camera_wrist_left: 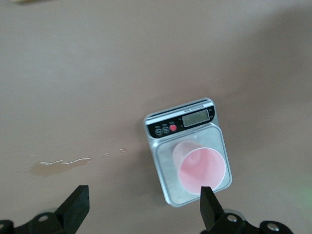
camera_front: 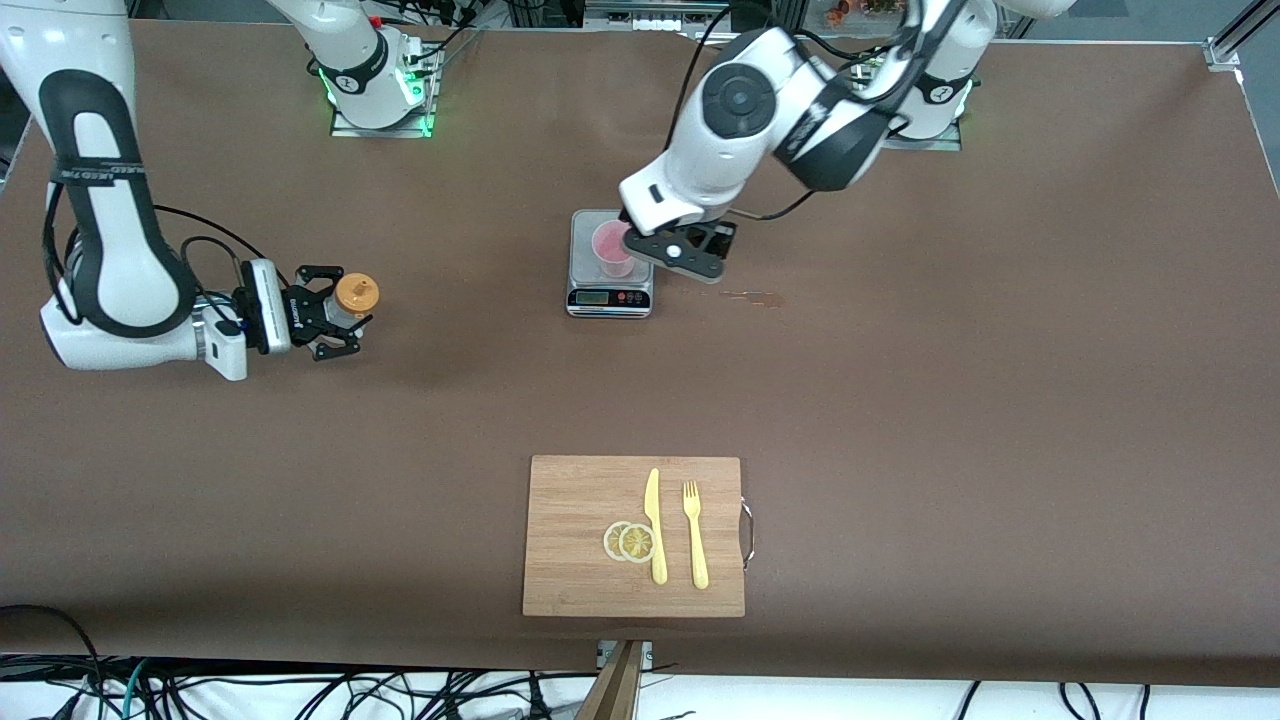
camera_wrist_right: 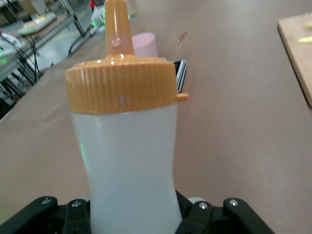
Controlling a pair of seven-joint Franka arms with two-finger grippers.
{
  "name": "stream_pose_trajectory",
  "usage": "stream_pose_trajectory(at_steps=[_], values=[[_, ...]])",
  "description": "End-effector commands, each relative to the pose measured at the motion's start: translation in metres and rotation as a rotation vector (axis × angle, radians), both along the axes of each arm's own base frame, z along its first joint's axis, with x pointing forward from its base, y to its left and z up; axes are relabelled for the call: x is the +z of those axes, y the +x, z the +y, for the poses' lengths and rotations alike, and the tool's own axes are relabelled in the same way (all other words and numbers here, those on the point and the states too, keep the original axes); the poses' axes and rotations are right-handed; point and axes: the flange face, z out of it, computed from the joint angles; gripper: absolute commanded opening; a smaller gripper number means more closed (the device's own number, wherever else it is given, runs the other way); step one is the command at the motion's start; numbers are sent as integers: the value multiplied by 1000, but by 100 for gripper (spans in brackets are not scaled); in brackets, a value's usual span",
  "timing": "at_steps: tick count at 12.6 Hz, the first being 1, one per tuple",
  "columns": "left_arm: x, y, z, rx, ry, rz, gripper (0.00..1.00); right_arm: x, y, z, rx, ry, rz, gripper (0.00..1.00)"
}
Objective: Add sauce to pink cup with both arms
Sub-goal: 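Release the cup and retract the left gripper while the right lifts the bottle, then tilt the white bottle over the pink cup with the right gripper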
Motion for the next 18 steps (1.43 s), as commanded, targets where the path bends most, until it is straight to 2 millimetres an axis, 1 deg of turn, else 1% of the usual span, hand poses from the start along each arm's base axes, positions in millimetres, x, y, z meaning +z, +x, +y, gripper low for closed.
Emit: stream_pose_trajectory(at_steps=[1,2,3,4,5,6,7,8,10,11,13,14,15,16,17,18], values=[[43,40,59,72,59,-27,100,40,-5,37,12,-149,-29,33],[56,62,98,138,64,-26,100,49,-5,53,20,-208,-33,33],[70,75,133,195,68,-27,100,56,-6,64,19,-267,-23,33],[91,88,170,256,67,-33,100,62,-7,75,16,-324,-15,33],[107,103,206,316,71,-33,100,69,-9,86,18,-369,-11,33],[124,110,238,358,81,-15,100,74,-13,99,13,-401,-10,33],[135,115,265,388,89,6,100,74,-19,112,11,-418,-2,33],[143,118,291,383,98,20,100,74,-26,125,10,-440,3,35],[156,121,344,277,88,34,100,86,-43,170,12,-551,-28,35],[160,122,369,271,87,42,100,88,-50,191,4,-609,-28,35],[162,121,410,285,83,68,100,89,-64,230,-1,-685,-47,35],[162,120,423,249,85,66,100,89,-72,246,-7,-725,-56,36],[162,116,430,199,113,75,100,88,-82,266,-6,-765,-65,36],[161,113,431,180,138,101,100,86,-95,286,1,-808,-76,36],[168,113,429,177,148,89,100,86,-103,298,-1,-852,-89,37],[165,113,427,171,149,102,100,87,-109,307,-1,-880,-99,36]])
